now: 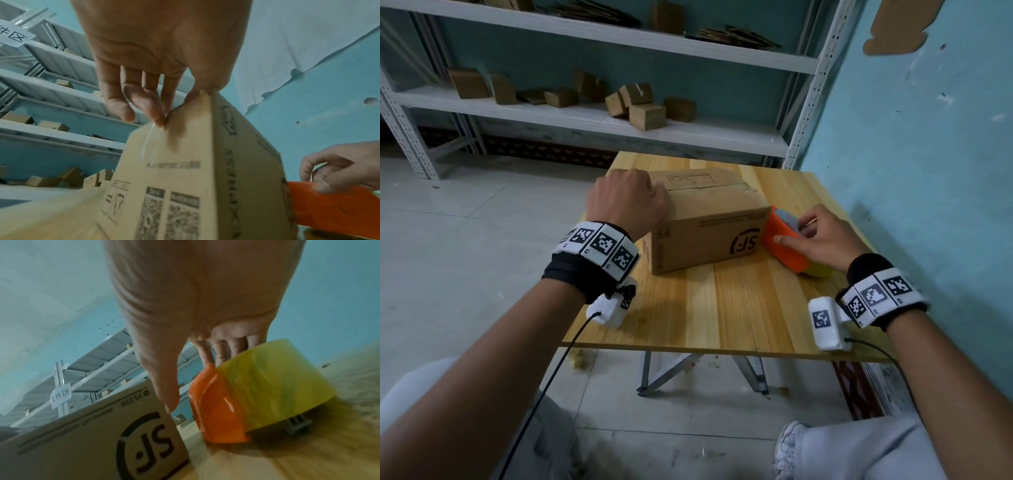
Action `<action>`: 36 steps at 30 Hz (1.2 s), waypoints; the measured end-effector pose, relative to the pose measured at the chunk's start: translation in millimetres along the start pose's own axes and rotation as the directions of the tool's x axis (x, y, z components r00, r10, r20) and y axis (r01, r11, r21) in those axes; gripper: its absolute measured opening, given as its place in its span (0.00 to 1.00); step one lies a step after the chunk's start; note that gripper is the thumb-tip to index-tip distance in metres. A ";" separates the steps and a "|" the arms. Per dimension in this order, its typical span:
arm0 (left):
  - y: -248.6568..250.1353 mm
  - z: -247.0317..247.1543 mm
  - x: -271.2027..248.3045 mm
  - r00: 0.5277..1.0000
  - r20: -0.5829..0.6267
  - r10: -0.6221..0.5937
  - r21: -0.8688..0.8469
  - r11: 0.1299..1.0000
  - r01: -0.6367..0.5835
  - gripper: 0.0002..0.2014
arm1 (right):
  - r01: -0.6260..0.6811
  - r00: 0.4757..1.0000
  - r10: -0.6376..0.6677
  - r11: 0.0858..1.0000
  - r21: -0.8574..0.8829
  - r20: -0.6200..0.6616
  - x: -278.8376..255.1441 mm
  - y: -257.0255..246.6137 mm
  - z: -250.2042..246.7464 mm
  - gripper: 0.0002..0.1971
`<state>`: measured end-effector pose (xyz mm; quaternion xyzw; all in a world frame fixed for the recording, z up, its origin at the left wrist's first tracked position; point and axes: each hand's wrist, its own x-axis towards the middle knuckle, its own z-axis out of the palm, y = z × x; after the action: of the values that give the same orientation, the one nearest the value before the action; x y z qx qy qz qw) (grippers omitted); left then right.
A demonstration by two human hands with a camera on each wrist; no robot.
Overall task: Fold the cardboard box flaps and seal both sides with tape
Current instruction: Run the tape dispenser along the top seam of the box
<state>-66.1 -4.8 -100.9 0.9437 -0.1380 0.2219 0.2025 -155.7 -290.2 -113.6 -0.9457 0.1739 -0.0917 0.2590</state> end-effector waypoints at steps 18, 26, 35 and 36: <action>-10.9 -9.7 0.4 0.983 -0.066 0.173 0.010 0.985 -0.173 0.15 | -0.122 0.978 0.138 0.987 0.109 -0.156 1.9 -2.4 -14.7 0.13; 11.0 5.7 -7.1 0.967 0.067 0.245 -0.030 0.970 -0.243 0.20 | -0.010 0.923 0.101 0.971 0.240 -0.371 -0.5 -7.5 -16.5 0.23; 5.4 6.3 -2.1 0.960 0.137 0.245 -0.184 0.959 -0.218 0.14 | 0.182 0.901 0.055 0.852 0.491 -0.430 -3.8 -17.4 -23.9 0.30; 7.4 6.2 -3.3 0.958 0.149 0.246 -0.197 0.957 -0.215 0.18 | 0.200 0.905 0.039 0.840 0.505 -0.423 -3.8 -18.4 -23.5 0.30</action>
<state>-69.3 -13.4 -105.2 0.9147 -0.2836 0.1485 0.2467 -160.3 -284.7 -84.4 -0.7997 0.1514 -0.3473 0.4658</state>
